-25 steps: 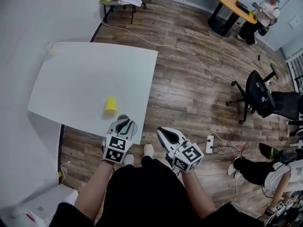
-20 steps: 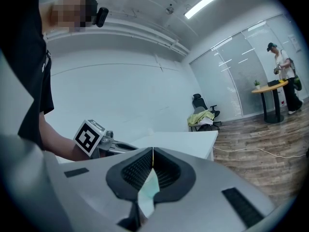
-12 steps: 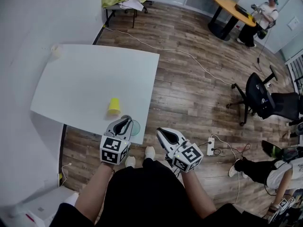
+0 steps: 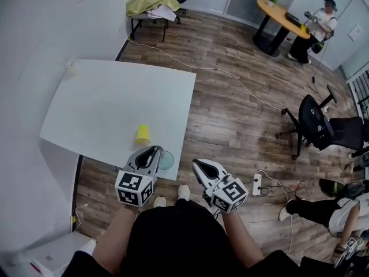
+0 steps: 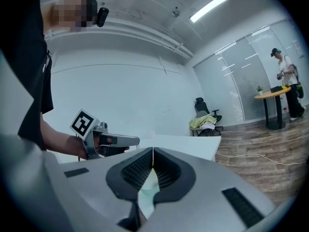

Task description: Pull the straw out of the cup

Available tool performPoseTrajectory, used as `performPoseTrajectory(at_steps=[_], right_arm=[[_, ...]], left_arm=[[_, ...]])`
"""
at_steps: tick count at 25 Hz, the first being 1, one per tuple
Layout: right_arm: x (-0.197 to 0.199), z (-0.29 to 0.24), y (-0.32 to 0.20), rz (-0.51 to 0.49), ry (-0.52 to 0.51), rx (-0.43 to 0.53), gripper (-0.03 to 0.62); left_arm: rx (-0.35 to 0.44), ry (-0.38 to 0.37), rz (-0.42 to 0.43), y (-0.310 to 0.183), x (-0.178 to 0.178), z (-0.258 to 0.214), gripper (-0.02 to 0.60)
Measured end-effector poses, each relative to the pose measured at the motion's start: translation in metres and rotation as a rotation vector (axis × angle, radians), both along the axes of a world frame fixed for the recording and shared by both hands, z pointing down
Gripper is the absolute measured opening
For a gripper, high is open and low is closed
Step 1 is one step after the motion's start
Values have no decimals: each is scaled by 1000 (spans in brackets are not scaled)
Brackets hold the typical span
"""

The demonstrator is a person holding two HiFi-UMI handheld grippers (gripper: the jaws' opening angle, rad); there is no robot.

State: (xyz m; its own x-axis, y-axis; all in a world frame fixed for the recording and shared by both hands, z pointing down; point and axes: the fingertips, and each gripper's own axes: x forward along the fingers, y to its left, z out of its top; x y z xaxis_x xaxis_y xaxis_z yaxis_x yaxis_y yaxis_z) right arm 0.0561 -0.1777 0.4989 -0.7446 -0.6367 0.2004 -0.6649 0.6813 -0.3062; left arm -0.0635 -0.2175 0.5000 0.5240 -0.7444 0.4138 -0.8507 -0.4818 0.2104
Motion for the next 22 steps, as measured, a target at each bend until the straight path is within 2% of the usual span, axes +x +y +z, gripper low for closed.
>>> performPoseTrajectory(at_steps=[4,11,16,22], right_arm=[[-5,-6,0,-11,-4,12,23],[-15,-23,1,-37,-24,51,23],[-18,-41,-2,-40,-69,78,23],[-21,-50,-1,-51,-75,92,23]], left_arm=[[17,59,-29,0,-9,-17,58],[56,117,-60,4,-23,-40,58],[62,211,-105,5,-41,-55,58],[86,252,-142,9,-64,-59,58]])
